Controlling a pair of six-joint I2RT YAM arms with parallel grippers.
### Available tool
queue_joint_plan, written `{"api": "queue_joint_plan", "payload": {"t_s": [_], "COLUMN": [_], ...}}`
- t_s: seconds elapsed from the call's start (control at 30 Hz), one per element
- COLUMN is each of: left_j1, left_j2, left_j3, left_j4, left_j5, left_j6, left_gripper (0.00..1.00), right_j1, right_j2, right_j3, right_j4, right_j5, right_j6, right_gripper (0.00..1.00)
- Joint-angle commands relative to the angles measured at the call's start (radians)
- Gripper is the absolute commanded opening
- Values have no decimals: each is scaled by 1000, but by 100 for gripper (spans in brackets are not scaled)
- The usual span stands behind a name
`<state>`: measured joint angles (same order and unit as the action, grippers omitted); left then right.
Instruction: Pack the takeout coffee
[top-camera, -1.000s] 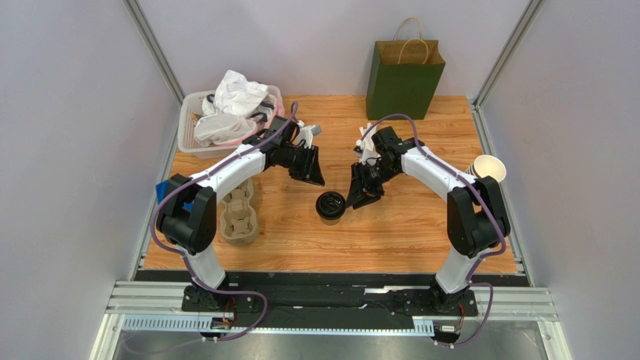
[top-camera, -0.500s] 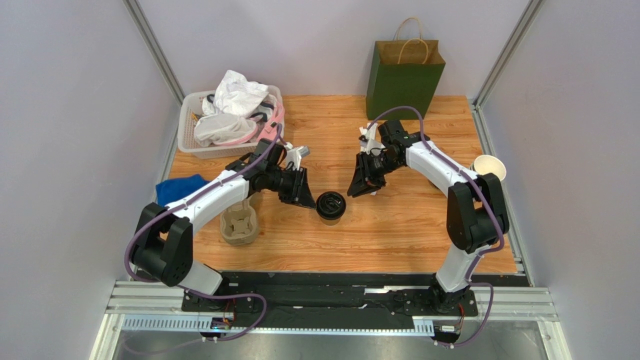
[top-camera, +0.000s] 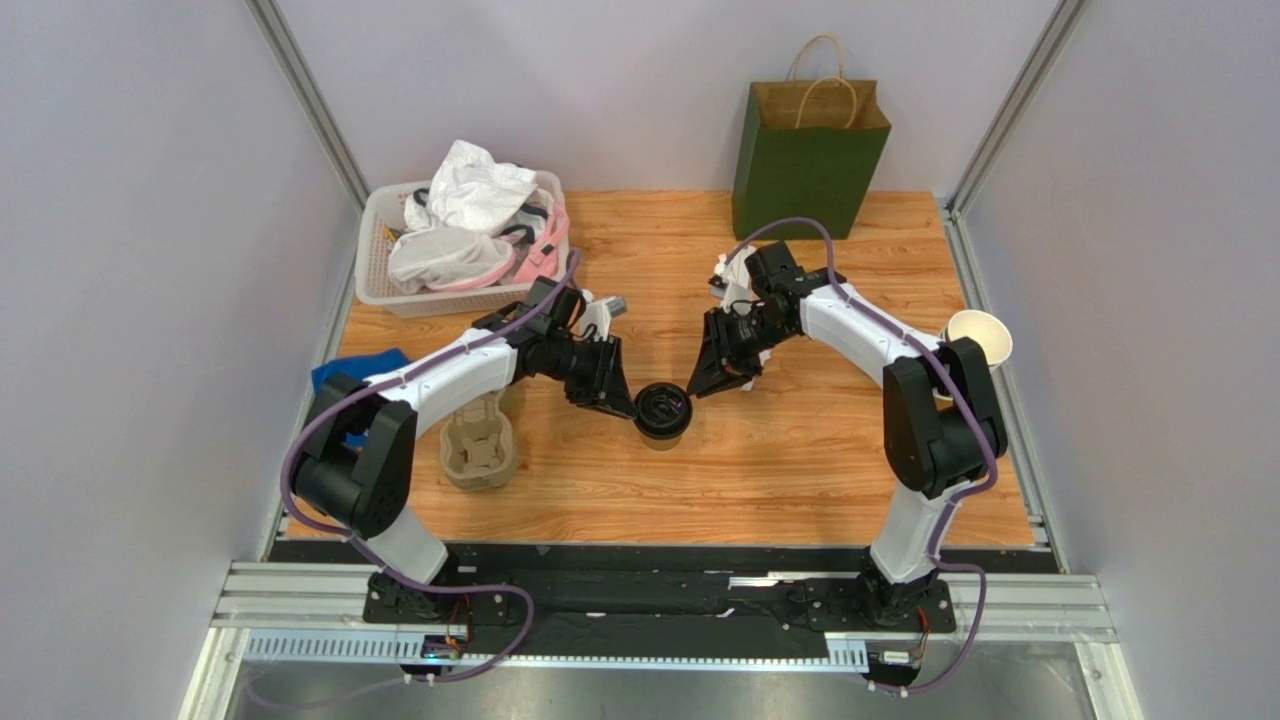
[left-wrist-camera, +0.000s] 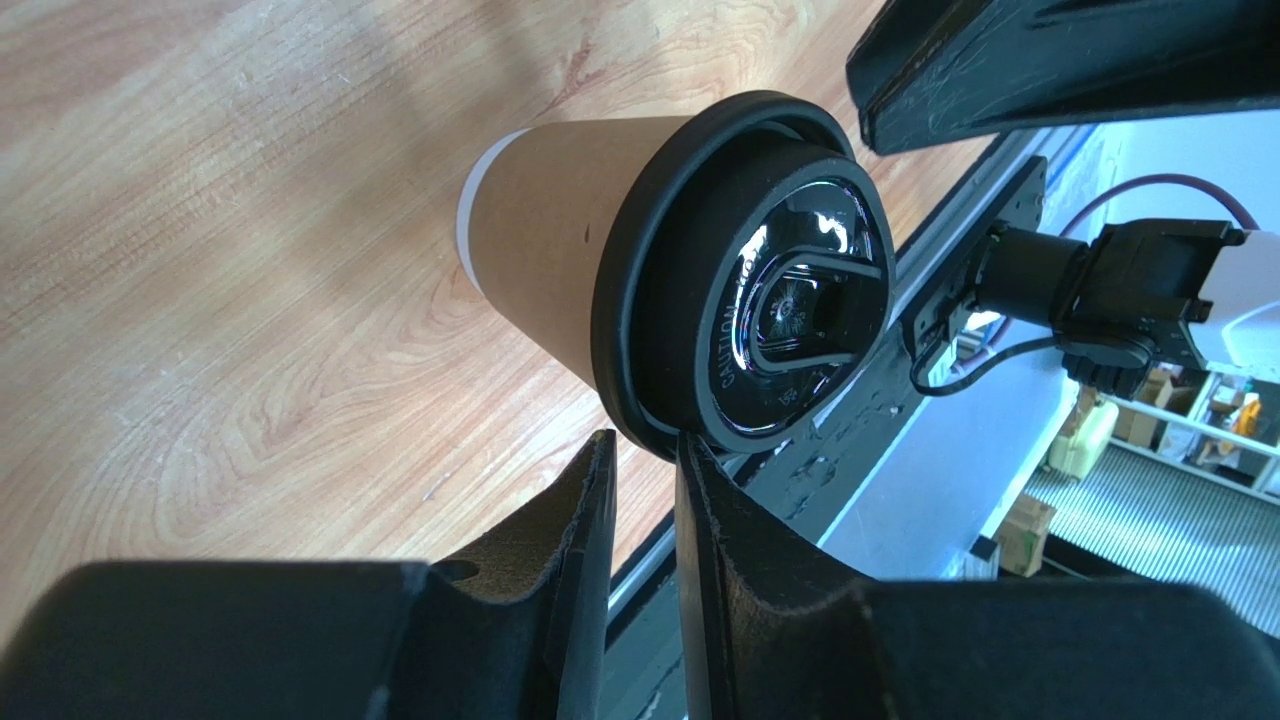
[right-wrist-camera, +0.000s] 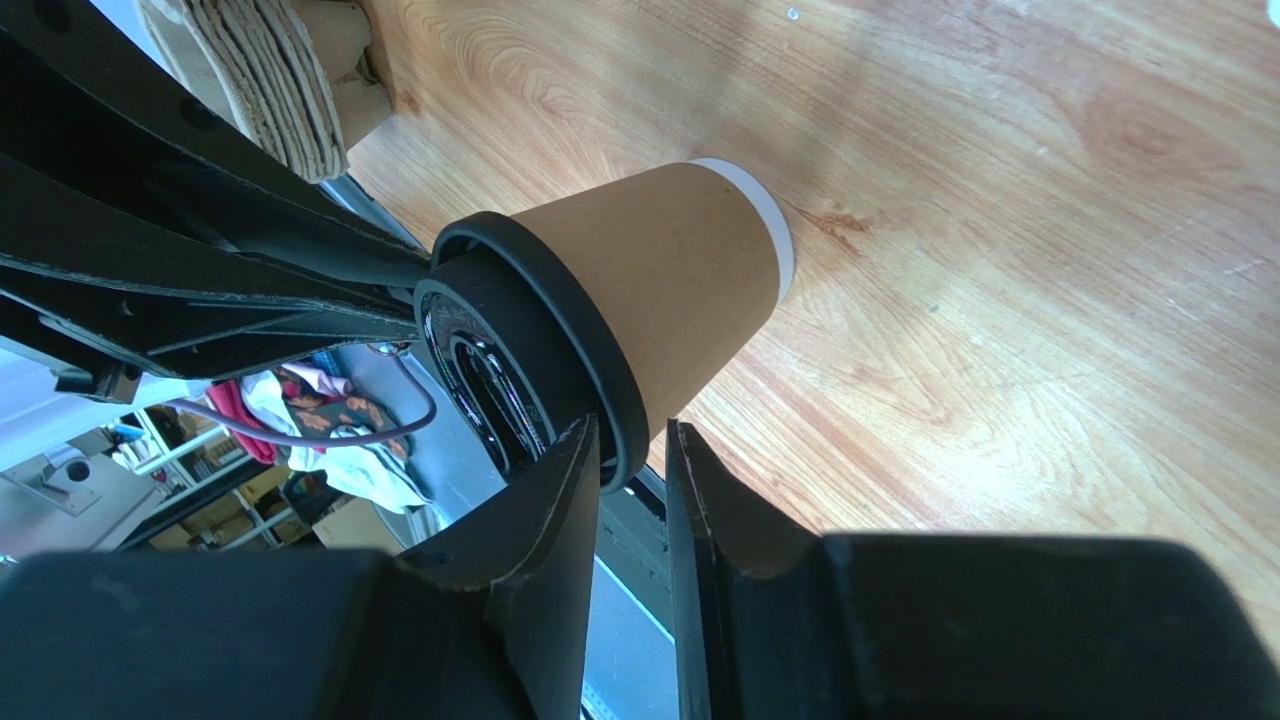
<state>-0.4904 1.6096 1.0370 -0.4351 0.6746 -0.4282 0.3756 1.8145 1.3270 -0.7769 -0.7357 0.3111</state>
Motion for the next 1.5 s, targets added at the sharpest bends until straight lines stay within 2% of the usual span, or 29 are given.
{"api": "queue_joint_plan", "payload": {"t_s": [0.0, 0.23, 0.4, 0.77, 1.47], "left_j1": [-4, -4, -4, -5, -36], "left_j2": [13, 27, 39, 88, 233], "left_j3": [38, 43, 43, 44, 107], "left_j4": [22, 18, 19, -17, -117], "left_j5": [-1, -10, -21, -70, -228], "left_j6": [9, 16, 22, 48, 59], "left_gripper": [29, 26, 19, 16, 6], "right_j1": [17, 19, 22, 22, 23], "right_j2": [11, 14, 22, 46, 115], "right_j3": [-11, -37, -48, -63, -87], "right_j4": [42, 45, 45, 24, 34], "right_j5": [-19, 4, 24, 74, 91], "right_j6": [10, 0, -4, -24, -35], "right_gripper": [26, 23, 14, 0, 0]}}
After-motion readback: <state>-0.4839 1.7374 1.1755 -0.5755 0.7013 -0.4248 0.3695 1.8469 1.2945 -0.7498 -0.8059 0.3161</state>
